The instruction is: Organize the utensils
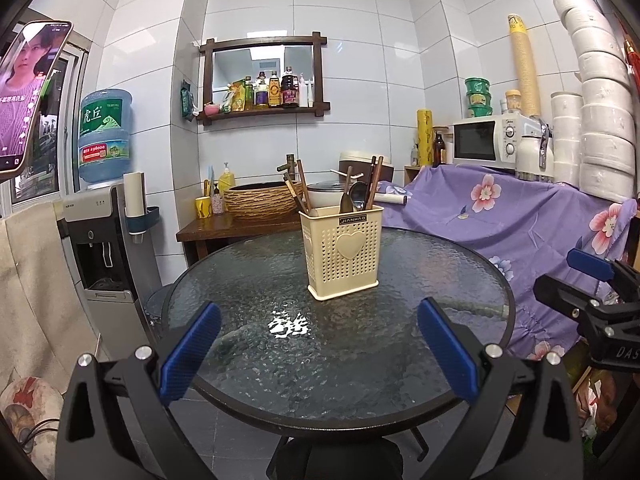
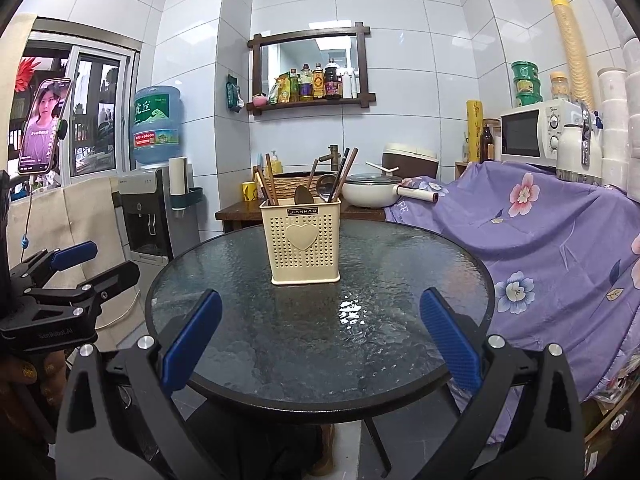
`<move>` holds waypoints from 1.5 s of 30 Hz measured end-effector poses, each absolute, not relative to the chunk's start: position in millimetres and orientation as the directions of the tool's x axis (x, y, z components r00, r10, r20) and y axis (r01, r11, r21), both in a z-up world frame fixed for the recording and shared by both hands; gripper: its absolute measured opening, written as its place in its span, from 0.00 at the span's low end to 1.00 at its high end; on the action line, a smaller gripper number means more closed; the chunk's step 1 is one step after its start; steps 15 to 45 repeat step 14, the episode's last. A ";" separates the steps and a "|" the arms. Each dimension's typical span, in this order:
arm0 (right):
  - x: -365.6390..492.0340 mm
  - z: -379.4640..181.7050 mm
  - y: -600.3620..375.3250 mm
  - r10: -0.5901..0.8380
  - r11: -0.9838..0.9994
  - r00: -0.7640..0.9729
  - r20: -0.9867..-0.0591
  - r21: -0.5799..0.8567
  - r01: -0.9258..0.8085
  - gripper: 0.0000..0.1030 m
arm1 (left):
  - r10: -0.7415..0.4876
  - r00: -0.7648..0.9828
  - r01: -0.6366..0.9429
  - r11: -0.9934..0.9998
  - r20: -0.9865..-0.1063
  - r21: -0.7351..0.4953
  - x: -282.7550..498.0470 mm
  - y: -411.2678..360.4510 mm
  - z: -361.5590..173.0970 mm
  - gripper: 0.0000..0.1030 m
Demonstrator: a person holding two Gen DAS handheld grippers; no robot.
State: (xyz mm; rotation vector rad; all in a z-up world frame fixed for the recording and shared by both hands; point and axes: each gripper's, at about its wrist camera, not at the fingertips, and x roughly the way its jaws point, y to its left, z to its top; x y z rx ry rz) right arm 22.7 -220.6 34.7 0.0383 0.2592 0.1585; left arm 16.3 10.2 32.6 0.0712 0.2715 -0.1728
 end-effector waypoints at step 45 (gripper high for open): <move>24.2 34.2 -222.5 0.159 0.987 0.953 -0.257 0.058 -0.149 0.95 | -0.134 0.951 0.151 0.988 -0.277 0.041 17.2 10.7 32.3 0.94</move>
